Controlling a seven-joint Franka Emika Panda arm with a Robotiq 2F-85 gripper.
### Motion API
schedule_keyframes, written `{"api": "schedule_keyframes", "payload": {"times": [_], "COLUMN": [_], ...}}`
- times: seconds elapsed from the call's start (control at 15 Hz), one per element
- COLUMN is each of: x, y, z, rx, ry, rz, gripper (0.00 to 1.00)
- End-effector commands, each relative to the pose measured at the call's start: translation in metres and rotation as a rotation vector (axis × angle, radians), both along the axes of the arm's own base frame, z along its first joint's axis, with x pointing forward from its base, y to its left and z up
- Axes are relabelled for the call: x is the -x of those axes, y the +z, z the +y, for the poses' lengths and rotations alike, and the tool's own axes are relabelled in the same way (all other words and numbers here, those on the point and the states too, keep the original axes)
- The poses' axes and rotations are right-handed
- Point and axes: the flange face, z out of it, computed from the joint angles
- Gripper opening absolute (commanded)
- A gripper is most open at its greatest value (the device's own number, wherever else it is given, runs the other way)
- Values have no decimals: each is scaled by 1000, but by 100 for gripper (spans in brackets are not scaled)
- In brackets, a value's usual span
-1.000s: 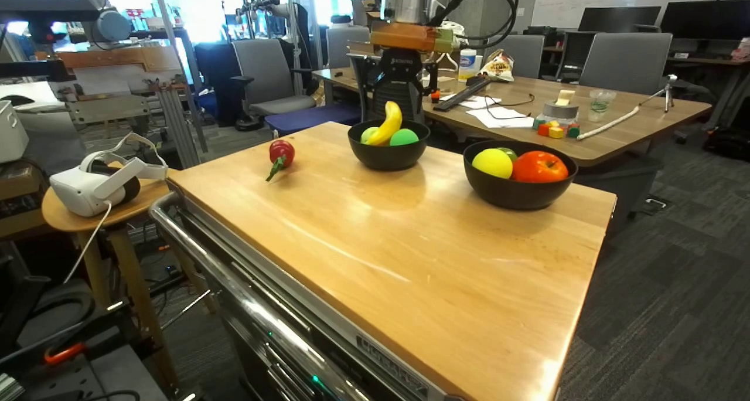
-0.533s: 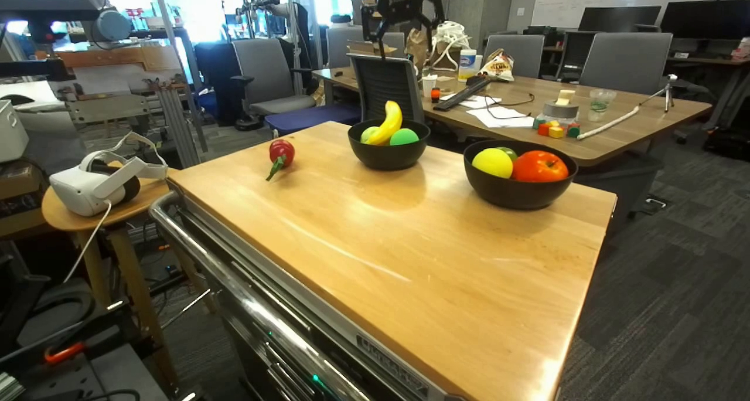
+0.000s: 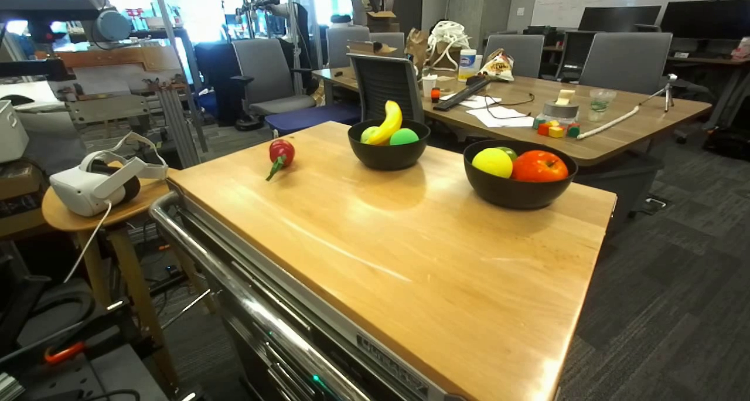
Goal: Place the fruits and vegetables inside the two black bowls
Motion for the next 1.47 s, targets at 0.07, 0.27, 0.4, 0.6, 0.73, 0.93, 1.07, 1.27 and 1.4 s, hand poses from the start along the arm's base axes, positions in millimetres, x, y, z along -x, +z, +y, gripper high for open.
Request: {"api": "schedule_keyframes", "payload": {"times": [0.07, 0.27, 0.4, 0.6, 0.73, 0.93, 1.07, 1.27, 1.4], "x": [3, 6, 41, 92, 125, 170, 151, 171, 166], "y": [-1, -41, -72, -107, -128, -166, -169, -193, -201], "z": [0, 34, 68, 113, 133, 150, 155, 158, 160], "rx": [-1, -29, 12, -53, -73, -33, -37, -15, -5], "ry": [-2, 76, 169, 290, 316, 375, 361, 385, 395], "rz": [-1, 92, 179, 255, 282, 263, 302, 304, 301], "gripper": [100, 100, 100, 100, 100, 100, 100, 100, 100]}}
